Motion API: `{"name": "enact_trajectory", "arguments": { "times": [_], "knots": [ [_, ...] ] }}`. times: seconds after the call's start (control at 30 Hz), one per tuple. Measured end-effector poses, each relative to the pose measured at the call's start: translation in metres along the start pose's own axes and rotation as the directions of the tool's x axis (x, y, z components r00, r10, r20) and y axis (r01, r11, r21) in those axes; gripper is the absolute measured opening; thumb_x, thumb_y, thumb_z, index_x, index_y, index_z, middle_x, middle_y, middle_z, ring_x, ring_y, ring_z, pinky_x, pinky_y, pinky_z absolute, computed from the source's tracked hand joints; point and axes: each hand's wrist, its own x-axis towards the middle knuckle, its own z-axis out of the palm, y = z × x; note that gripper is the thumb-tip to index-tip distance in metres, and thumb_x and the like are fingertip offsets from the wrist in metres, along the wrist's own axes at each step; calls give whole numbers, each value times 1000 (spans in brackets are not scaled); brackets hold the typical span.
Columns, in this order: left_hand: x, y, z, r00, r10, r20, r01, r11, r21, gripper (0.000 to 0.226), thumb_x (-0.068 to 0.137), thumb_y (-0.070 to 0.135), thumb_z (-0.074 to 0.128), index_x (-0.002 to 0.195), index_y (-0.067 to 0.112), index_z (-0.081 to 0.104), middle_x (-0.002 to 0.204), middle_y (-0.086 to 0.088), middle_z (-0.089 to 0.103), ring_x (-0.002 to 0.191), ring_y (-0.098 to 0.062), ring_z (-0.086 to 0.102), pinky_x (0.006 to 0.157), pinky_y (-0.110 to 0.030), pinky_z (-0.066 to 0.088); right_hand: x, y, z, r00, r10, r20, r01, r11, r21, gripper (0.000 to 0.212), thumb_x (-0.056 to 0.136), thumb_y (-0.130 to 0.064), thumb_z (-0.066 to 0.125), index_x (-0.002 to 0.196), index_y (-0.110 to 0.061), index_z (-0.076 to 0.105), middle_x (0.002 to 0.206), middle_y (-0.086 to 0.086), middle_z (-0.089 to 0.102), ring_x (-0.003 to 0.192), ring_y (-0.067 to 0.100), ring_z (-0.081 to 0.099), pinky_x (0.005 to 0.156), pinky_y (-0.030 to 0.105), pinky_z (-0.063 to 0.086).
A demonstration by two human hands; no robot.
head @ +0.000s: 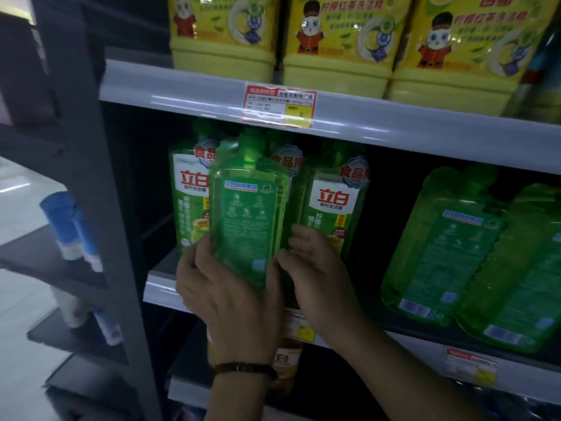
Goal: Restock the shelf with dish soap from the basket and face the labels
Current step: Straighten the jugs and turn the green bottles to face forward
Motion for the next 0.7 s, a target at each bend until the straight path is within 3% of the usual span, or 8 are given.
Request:
{"name": "enact_trajectory", "arguments": {
  "times": [0.1, 0.17, 0.23, 0.4, 0.53, 0.7],
  "knots": [
    [3, -9, 2, 993, -14, 118, 23, 997, -73, 104, 81, 48, 83, 160, 13, 23, 155, -15, 41, 143, -35, 40, 114, -57, 38, 11, -3, 12, 998, -5, 58, 0, 997, 82, 32, 106, -10, 61, 109, -42, 63, 96, -40, 72, 94, -21, 66, 78, 4, 51],
    [5, -12, 5, 989, -32, 146, 43, 996, -75, 110, 81, 50, 82, 163, 16, 16, 160, -12, 40, 145, -33, 41, 114, -56, 36, 15, -1, 17, 999, -27, 43, 21, 991, 135, 33, 105, -8, 63, 123, -35, 69, 112, -25, 78, 105, -5, 73, 92, 21, 59],
    [9, -12, 8, 990, -49, 133, 61, 994, -88, 114, 78, 54, 82, 164, 20, 16, 157, -10, 44, 143, -34, 44, 112, -57, 37, 15, -2, 18, 998, -30, 56, 16, 972, 234, 35, 105, -5, 61, 131, -27, 69, 122, -11, 79, 112, 8, 76, 96, 31, 61],
    [18, -10, 8, 998, -20, 52, 31, 978, -207, 119, 66, 53, 91, 162, 17, 30, 146, -9, 54, 133, -30, 52, 106, -60, 47, 10, -7, 7, 986, -68, 153, 7, 930, 366, 46, 106, 6, 49, 138, -20, 68, 127, -3, 80, 118, 13, 76, 89, 22, 62],
    [20, 1, -1, 1000, 12, 21, -8, 979, -203, 120, 66, 70, 78, 165, 23, 27, 143, -7, 50, 125, -27, 47, 102, -47, 45, 3, -17, 0, 972, -131, 194, 53, 930, 363, 49, 108, 5, 43, 143, -21, 64, 128, -8, 79, 119, 8, 74, 91, 19, 60],
    [21, 8, -19, 999, 41, 7, -40, 988, -150, 122, 66, 73, 71, 166, 19, 26, 140, -8, 48, 122, -27, 45, 100, -43, 42, -12, -26, -1, 967, -144, 210, 54, 921, 386, 47, 110, -2, 44, 143, -27, 66, 136, -8, 75, 128, 11, 70, 106, 32, 58]
  ]
}}
